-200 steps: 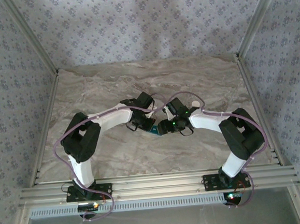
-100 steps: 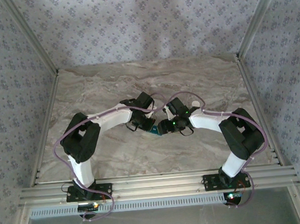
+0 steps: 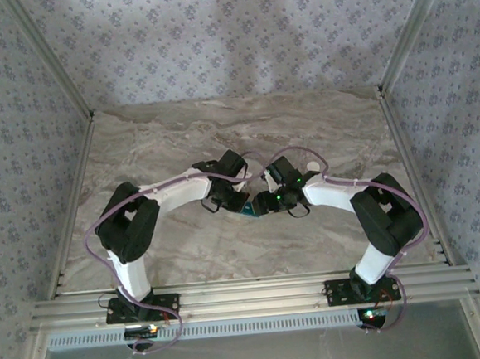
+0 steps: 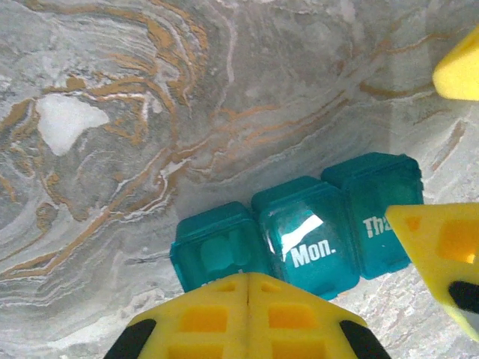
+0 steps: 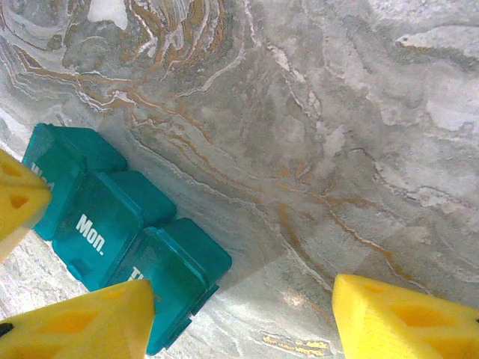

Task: Sort the pills into containers

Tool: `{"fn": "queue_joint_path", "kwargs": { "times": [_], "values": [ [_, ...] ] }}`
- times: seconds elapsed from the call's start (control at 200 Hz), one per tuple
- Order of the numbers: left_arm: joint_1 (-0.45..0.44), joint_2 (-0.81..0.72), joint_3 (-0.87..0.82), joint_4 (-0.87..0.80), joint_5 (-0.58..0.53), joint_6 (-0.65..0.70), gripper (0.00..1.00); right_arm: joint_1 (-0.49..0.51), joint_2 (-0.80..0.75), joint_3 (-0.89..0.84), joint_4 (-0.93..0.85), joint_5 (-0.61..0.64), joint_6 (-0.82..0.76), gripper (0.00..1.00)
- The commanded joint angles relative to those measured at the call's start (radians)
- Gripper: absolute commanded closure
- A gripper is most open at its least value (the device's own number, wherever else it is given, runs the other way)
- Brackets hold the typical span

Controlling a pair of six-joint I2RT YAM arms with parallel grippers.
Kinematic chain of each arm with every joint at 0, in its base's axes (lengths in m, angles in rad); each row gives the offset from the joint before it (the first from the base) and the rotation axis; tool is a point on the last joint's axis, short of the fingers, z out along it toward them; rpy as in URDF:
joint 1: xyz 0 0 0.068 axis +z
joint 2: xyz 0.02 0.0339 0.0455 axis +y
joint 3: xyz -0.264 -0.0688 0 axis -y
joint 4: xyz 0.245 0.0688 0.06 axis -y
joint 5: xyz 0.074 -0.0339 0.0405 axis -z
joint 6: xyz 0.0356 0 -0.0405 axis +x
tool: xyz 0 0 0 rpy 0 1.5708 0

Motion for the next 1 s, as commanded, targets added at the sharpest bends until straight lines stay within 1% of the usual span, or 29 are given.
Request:
{"fn": "queue_joint_path", "kwargs": {
  "times": [0.0, 0.42, 0.655, 0.994],
  "values": [
    [-0.022, -0.002, -0.037, -0.095, 0.041, -0.015, 1.0, -0.015, 0.021, -0.024, -0.022, 0.051, 0.015, 0.34],
    [-0.021, -0.002, -0.068, -0.096, 0.013, -0.015, 1.0, -0.016, 0.02, -0.027, -0.018, 0.048, 0.016, 0.34],
    [-0.021, -0.025, -0.076, -0.106, -0.033, -0.009, 1.0, -0.021, 0.023, -0.026, -0.017, 0.047, 0.012, 0.35],
    [-0.007, -0.023, -0.014, -0.095, -0.077, -0.002, 0.99, -0.025, 0.038, -0.007, -0.016, 0.041, 0.012, 0.35]
  ]
}}
